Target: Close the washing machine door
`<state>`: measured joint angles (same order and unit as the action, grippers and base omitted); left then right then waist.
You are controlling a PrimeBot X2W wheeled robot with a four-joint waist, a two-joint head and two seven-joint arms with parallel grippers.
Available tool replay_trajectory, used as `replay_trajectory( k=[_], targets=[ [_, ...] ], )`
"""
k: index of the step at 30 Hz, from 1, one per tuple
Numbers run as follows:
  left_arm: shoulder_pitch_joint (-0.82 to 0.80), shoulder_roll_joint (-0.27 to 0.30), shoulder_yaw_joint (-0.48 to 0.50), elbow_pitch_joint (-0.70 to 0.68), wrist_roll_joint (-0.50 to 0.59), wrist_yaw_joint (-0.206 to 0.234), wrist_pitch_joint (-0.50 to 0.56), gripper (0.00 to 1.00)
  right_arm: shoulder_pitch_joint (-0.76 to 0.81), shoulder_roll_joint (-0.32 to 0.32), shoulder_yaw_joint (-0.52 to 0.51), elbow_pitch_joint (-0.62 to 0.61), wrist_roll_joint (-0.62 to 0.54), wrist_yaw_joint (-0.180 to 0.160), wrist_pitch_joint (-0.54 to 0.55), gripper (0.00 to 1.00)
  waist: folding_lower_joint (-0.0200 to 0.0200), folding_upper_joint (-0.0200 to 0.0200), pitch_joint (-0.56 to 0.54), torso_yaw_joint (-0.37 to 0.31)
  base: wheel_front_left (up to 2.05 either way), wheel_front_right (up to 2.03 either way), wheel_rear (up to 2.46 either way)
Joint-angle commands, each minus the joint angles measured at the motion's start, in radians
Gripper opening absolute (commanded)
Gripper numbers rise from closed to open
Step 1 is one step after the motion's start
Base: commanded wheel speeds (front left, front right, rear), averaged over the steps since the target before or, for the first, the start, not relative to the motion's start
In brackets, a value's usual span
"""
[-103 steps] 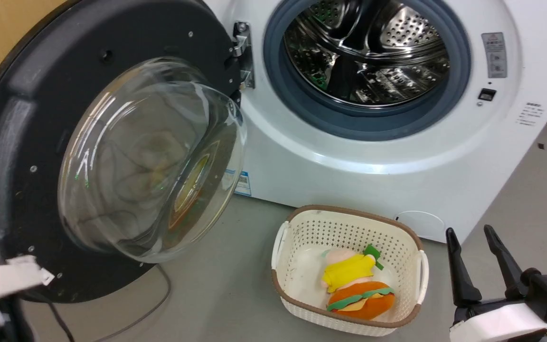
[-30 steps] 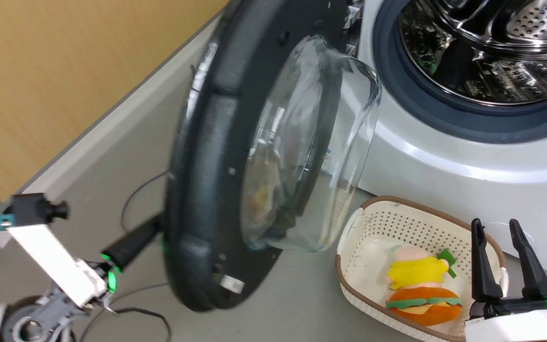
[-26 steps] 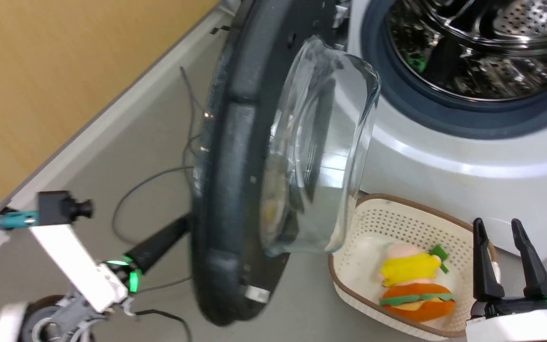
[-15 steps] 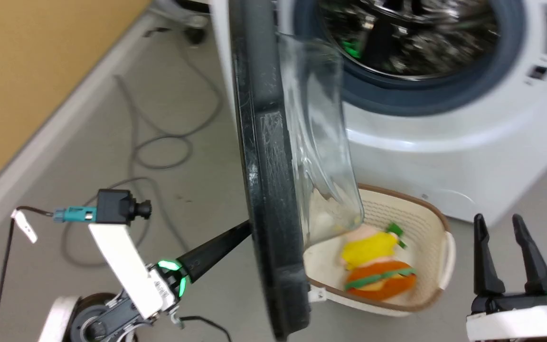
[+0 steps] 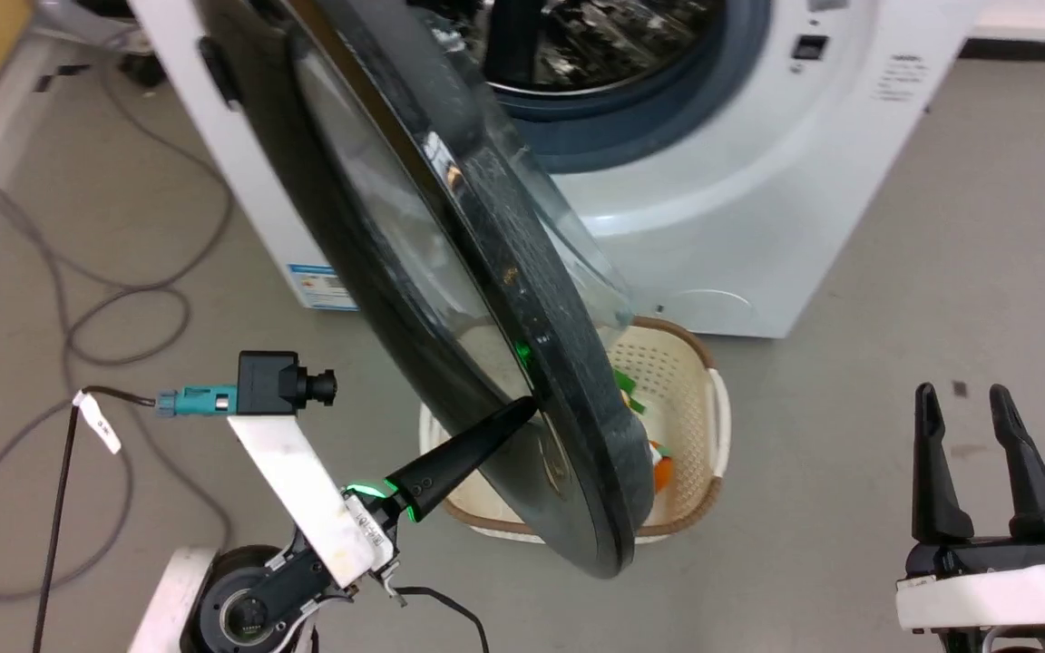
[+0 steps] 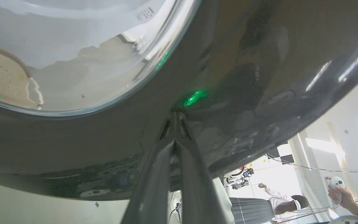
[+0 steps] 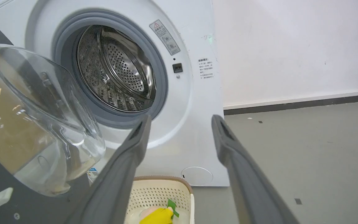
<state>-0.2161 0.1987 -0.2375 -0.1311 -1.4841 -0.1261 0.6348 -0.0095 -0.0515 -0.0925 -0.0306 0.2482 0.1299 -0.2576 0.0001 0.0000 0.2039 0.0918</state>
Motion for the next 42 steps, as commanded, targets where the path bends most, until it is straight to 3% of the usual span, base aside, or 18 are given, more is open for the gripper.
replay_trajectory(
  k=[1,6,9,12,14,16,18,20,23,28,29,30,38,42],
  targets=[
    [-0.011,0.000,-0.005,0.001,0.005,-0.005,-0.012,0.00,-0.013,0.001,0.001,-0.004,0.004,0.001,-0.004,1.00,-0.0001,0.0000,0.012,-0.030,0.00,0.00,0.00],
    [0.003,0.011,-0.047,0.007,0.015,-0.005,-0.071,0.00,-0.008,0.001,-0.003,-0.004,0.005,0.001,-0.004,1.00,-0.0001,0.0000,0.010,-0.043,0.00,0.00,0.00],
    [0.011,0.038,-0.063,0.006,0.082,-0.005,-0.167,0.00,-0.005,0.001,-0.006,-0.002,0.006,0.001,-0.004,1.00,-0.0001,0.0000,0.000,-0.043,0.00,0.00,0.00],
    [0.017,0.087,-0.093,0.026,0.240,-0.005,-0.369,0.00,0.001,0.001,-0.008,-0.003,0.004,0.001,-0.004,1.00,-0.0001,0.0000,-0.017,-0.035,0.00,0.00,0.00],
    [0.016,0.160,-0.153,0.079,0.426,-0.005,-0.525,0.00,0.006,0.001,-0.005,-0.001,0.001,0.001,-0.004,1.00,-0.0001,0.0000,-0.031,-0.029,0.00,0.00,0.00],
    [0.011,0.198,-0.198,0.163,0.584,-0.005,-0.683,0.00,0.011,0.001,-0.004,-0.002,-0.004,0.001,-0.004,1.00,-0.0001,0.0000,-0.045,-0.024,0.00,0.00,0.00],
    [0.002,0.194,-0.198,0.251,0.699,0.003,-0.821,0.00,0.015,0.001,-0.005,-0.003,-0.006,0.001,-0.004,1.00,-0.0001,0.0000,-0.058,-0.019,0.00,0.00,0.00],
    [-0.018,0.183,-0.181,0.306,0.814,0.057,-0.881,0.00,0.020,0.001,-0.007,-0.004,-0.006,0.001,-0.004,1.00,-0.0001,0.0000,-0.069,-0.017,0.00,0.00,0.00],
    [-0.038,0.152,-0.133,0.302,0.997,0.152,-0.895,0.00,0.026,0.001,-0.006,-0.007,-0.006,0.001,-0.004,1.00,-0.0001,0.0000,-0.080,-0.017,0.00,0.00,0.00],
    [0.035,0.025,0.037,0.216,1.129,0.223,-0.896,0.00,0.034,0.001,0.004,-0.010,-0.011,0.001,-0.004,1.00,-0.0001,0.0000,-0.095,-0.031,0.00,0.00,0.00],
    [0.050,0.005,0.070,0.211,1.152,0.229,-0.896,0.39,0.037,0.001,0.005,-0.011,-0.012,0.001,-0.004,1.00,-0.0001,0.0000,-0.098,-0.035,0.00,0.00,0.00],
    [0.065,-0.011,0.090,0.213,1.174,0.225,-0.896,1.00,0.040,0.001,0.006,-0.011,-0.012,0.001,-0.004,1.00,-0.0001,0.0000,-0.101,-0.038,0.00,0.00,0.00],
    [0.121,-0.095,0.200,0.258,1.292,0.147,-0.896,1.00,0.060,0.001,0.011,0.009,-0.020,0.001,-0.004,1.00,-0.0001,0.0000,-0.117,-0.052,0.00,0.00,0.00],
    [0.127,-0.103,0.225,0.255,1.373,0.148,-0.896,1.00,0.064,0.001,0.024,0.023,-0.052,0.001,-0.004,1.00,-0.0001,0.0000,-0.123,-0.051,0.00,0.00,0.00]
  ],
)
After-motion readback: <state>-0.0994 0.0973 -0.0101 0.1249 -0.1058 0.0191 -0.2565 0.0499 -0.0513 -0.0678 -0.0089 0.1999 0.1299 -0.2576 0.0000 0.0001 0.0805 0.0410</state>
